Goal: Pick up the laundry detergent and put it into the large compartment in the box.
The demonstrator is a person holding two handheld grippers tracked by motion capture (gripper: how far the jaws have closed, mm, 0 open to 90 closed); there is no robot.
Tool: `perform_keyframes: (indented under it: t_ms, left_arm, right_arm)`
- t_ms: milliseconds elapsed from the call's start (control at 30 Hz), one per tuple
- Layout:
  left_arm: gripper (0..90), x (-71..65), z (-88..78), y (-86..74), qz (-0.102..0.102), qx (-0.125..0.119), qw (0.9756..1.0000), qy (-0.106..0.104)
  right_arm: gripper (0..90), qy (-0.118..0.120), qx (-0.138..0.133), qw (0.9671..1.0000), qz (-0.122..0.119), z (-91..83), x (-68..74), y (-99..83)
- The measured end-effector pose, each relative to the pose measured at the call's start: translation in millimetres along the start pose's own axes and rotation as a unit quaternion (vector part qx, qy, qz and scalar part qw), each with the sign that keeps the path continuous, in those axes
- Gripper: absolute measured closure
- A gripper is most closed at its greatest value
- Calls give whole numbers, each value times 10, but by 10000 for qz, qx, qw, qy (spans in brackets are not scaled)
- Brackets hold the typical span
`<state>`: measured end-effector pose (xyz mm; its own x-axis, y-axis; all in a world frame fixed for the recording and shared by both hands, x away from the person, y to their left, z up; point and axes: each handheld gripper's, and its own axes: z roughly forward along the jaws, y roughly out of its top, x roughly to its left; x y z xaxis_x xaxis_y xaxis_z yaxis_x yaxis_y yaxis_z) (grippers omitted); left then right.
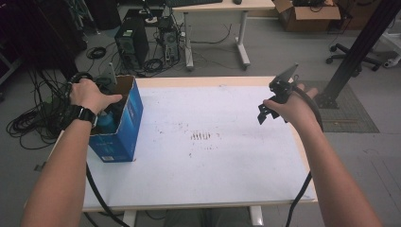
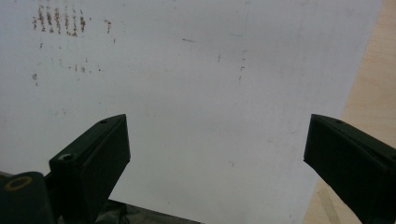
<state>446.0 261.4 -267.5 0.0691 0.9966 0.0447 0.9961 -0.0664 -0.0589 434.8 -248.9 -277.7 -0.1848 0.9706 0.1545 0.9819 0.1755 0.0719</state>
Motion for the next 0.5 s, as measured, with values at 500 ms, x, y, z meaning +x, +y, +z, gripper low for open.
perform_keyframes:
  t_ms: [500]
  left_arm:
    - [238, -65, -483, -96, 121, -283, 9995, 8]
  right_arm:
    - [71, 20, -51, 10000, -27, -64, 26, -40]
